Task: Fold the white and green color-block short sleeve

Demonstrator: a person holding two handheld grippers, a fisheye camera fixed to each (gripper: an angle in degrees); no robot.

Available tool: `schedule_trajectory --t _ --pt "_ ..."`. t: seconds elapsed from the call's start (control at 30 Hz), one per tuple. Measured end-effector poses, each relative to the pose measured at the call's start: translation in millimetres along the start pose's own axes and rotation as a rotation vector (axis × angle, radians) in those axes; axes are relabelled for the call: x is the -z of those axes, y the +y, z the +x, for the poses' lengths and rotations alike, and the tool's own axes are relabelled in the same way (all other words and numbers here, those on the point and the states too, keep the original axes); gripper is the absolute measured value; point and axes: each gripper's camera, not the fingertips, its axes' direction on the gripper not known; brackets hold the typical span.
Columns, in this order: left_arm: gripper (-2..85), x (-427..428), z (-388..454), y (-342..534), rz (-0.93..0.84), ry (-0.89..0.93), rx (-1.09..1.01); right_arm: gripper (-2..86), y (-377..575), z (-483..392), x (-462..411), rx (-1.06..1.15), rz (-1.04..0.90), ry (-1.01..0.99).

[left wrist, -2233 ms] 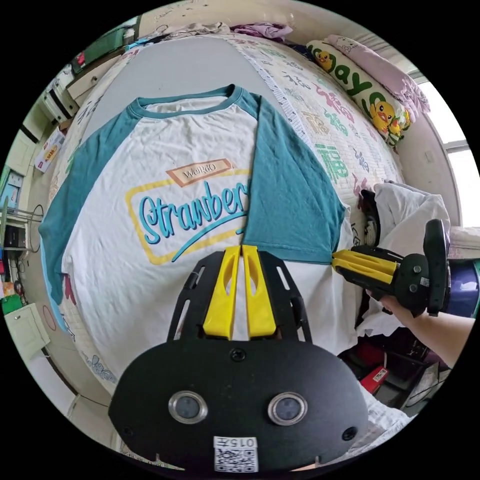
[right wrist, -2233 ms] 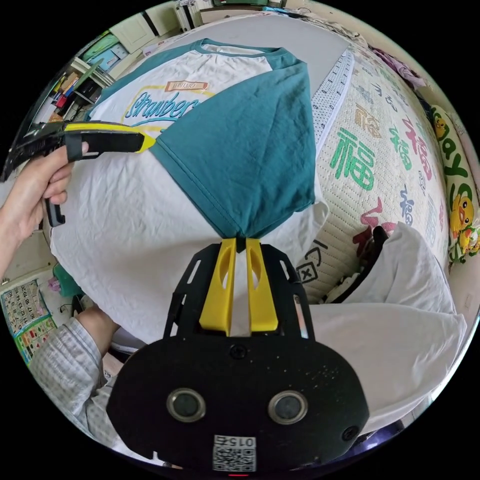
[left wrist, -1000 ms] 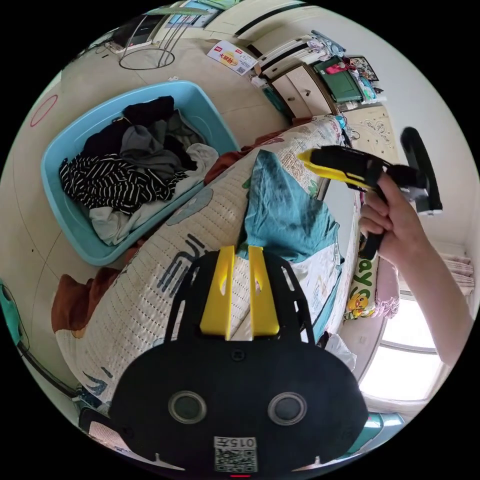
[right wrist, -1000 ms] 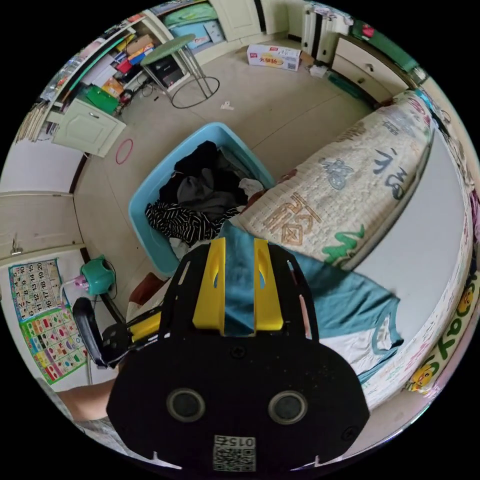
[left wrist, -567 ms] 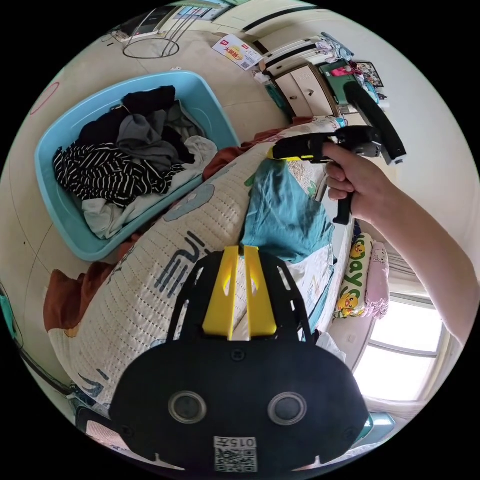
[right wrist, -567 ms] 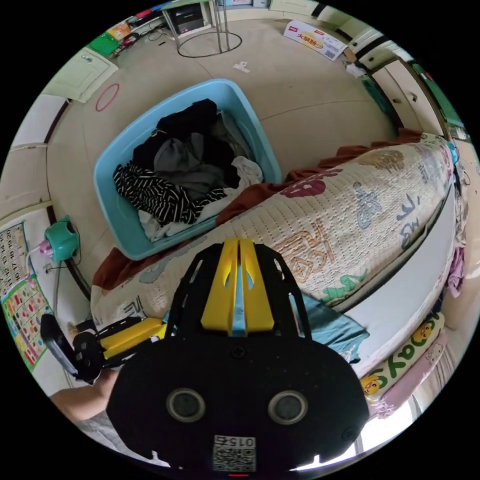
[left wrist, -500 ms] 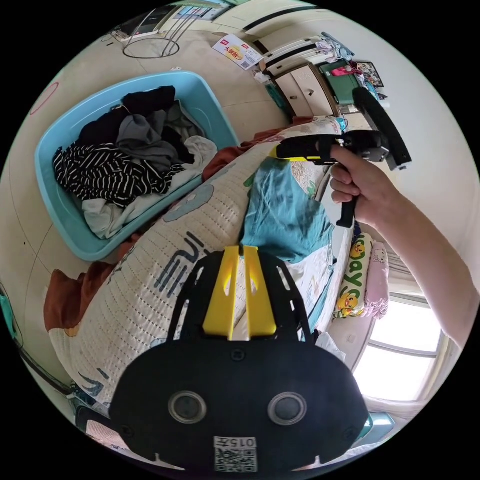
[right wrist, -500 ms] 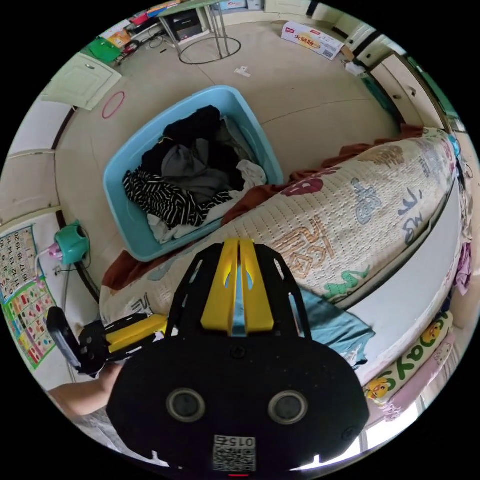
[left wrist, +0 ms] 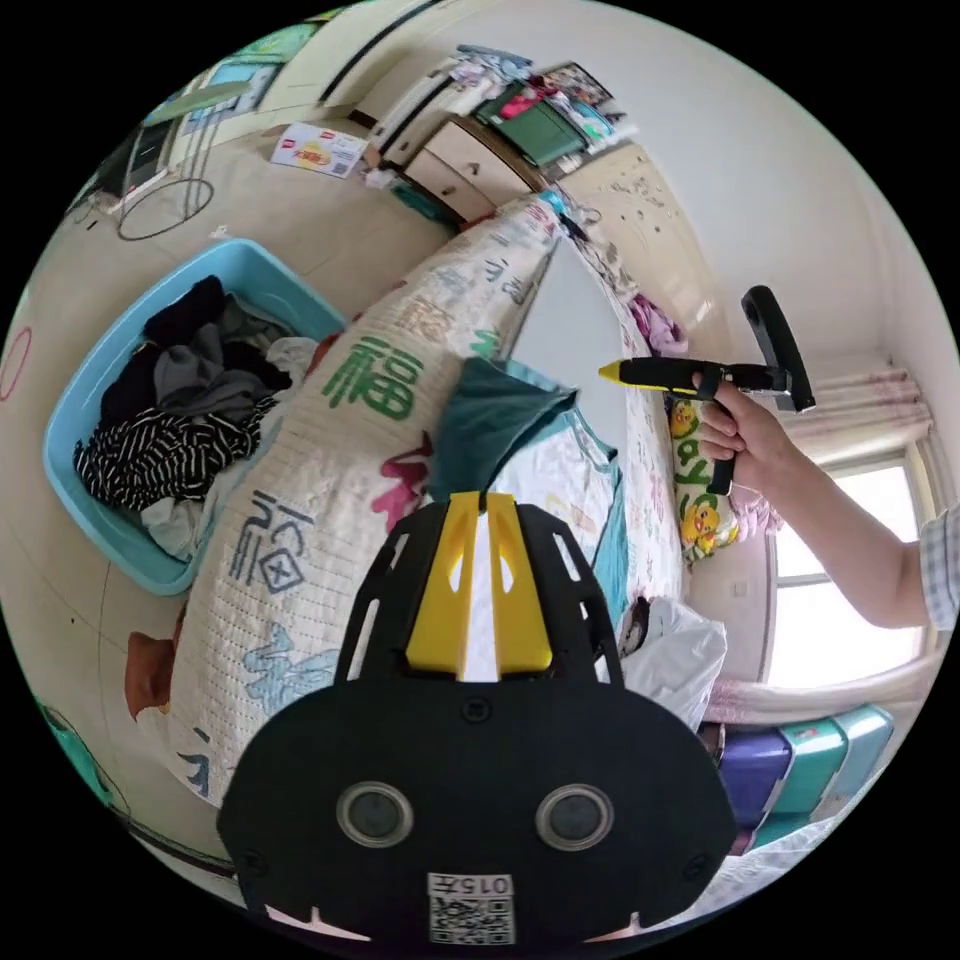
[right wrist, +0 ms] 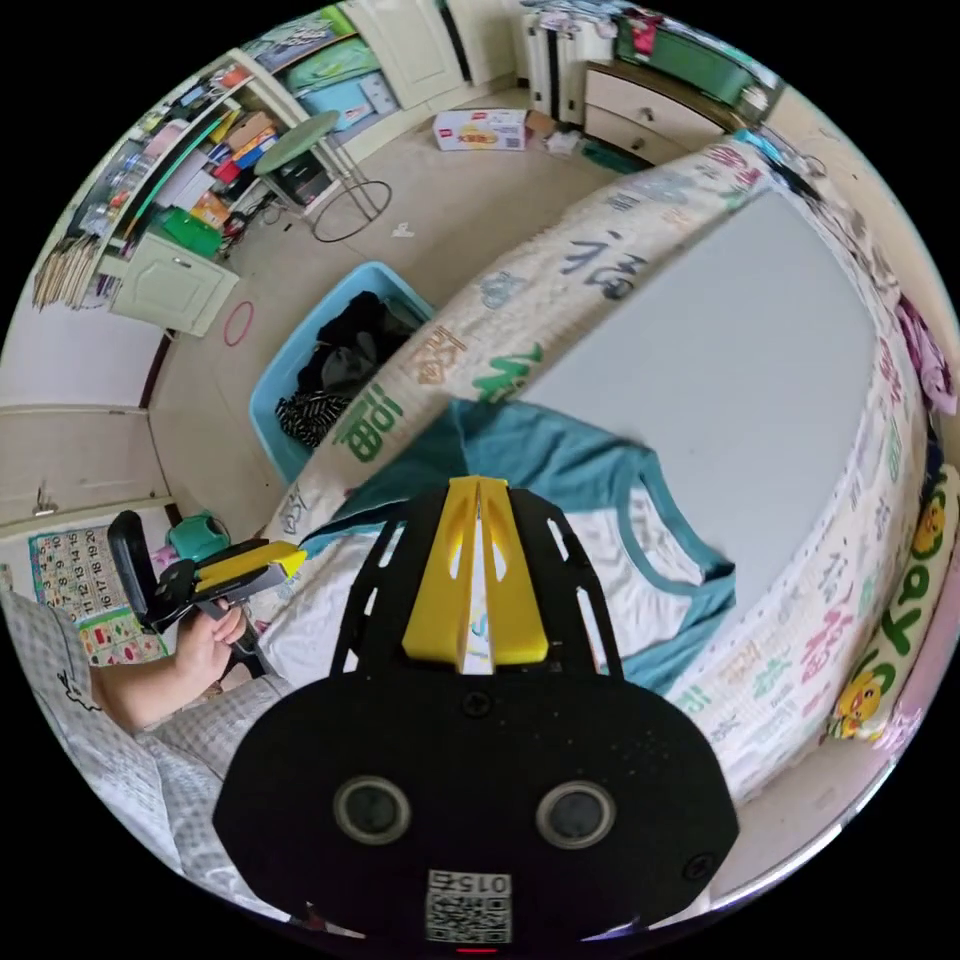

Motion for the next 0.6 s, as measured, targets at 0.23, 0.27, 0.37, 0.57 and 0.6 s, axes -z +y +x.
schedule_trajectory --t 0.23,0.27,0.37,0.57,0.6 --pt "-0.3 -56 38 23 -0.17 -0.012 -0.07 1.8 51 63 -25 -0.167 -0.04 -0.106" --pt "-0.3 -62 38 24 -0.185 -0.032 -0.065 4.6 52 67 -31 -0.167 -0.025 -0.141" --pt "-0.3 -68 36 21 -0.206 -0.054 -0.055 7.6 40 69 -51 -0.138 -0.026 -0.203" --pt "-0.3 -73 38 10 -0.225 -0.092 -0.079 5.9 9 67 -69 -0.02 -0.081 -0.211" --pt "-0.3 -73 38 9 -0.224 -0.093 -0.076 2.3 6 68 -70 0.006 -0.111 -0.235"
